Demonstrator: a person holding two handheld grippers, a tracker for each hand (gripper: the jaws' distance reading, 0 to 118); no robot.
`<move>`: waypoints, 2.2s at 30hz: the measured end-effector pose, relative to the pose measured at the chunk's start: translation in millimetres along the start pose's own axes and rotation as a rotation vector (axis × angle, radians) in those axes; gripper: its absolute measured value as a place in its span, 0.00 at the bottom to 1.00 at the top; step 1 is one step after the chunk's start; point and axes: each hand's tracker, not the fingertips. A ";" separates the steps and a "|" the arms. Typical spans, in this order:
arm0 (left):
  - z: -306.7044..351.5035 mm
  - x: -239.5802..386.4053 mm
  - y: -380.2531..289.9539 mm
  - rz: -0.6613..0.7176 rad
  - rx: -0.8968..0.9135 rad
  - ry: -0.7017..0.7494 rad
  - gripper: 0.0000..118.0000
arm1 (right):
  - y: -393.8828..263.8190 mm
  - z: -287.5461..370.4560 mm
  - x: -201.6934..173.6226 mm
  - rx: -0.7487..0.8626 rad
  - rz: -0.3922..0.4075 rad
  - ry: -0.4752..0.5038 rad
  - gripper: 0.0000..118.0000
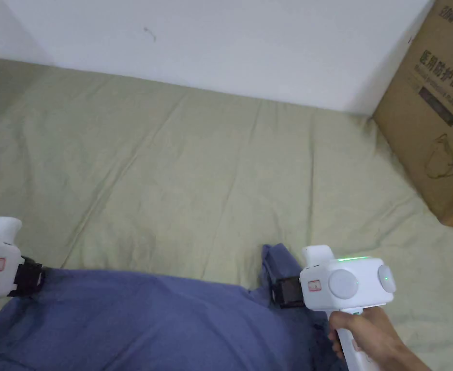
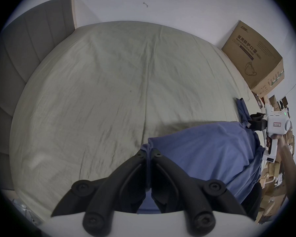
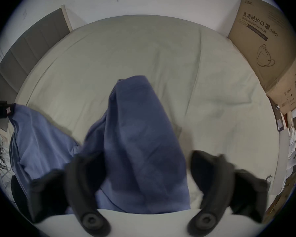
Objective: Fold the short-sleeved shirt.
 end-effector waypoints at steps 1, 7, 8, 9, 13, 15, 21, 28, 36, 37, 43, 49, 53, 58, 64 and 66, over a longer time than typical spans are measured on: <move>0.1 -1.8 0.8 0.005 0.002 -0.003 0.03 | 2.4 2.4 3.8 0.017 -0.022 0.007 0.64; 1.2 -5.0 2.2 0.017 0.006 -0.016 0.03 | 9.5 13.4 8.3 0.017 -0.023 0.045 0.15; 1.1 -5.1 2.0 0.009 0.007 -0.015 0.03 | 10.8 16.2 7.1 0.015 -0.007 0.054 0.12; 2.4 -4.6 1.0 0.003 0.012 -0.009 0.03 | 10.0 20.6 2.5 0.008 0.005 0.067 0.10; 13.1 -4.2 -3.5 0.000 0.027 -0.029 0.03 | 7.0 40.3 -4.5 0.072 0.041 0.050 0.07; 23.8 -5.0 -7.1 -0.011 0.049 -0.040 0.03 | 2.2 53.7 -5.2 0.096 0.041 0.073 0.07; 61.9 -12.7 -27.0 0.016 0.107 -0.100 0.03 | -28.4 109.9 -7.5 0.205 0.049 0.102 0.07; 118.3 -20.2 -90.4 0.007 0.168 -0.159 0.03 | -109.0 182.8 -19.4 0.266 0.052 0.148 0.07; 136.5 -27.3 -189.9 -0.033 0.121 -0.184 0.03 | -220.1 192.9 -33.2 0.153 -0.037 0.188 0.07; 132.6 -28.6 -198.9 -0.023 0.107 -0.186 0.03 | -227.6 187.2 -32.5 0.150 -0.049 0.181 0.07; 101.9 -35.0 -227.5 -0.015 0.047 -0.168 0.03 | -243.7 159.6 -31.1 0.091 -0.076 0.171 0.07; 87.2 -39.1 -231.4 0.024 0.033 -0.152 0.03 | -244.3 148.5 -22.2 0.077 -0.149 0.186 0.07; 79.6 -38.0 -230.1 0.038 0.011 -0.140 0.05 | -246.0 137.5 -26.3 0.045 -0.119 0.160 0.10; 100.3 -39.9 -222.9 0.043 0.051 -0.072 0.89 | -240.7 164.1 -26.0 0.059 -0.124 0.138 0.92; 205.6 -36.0 -196.2 0.042 0.460 0.017 0.90 | -221.5 271.4 -30.2 0.445 -0.102 -0.075 0.94; 241.4 -19.4 -186.7 -0.004 0.594 0.029 0.89 | -215.0 311.7 -43.6 0.672 -0.134 -0.093 0.93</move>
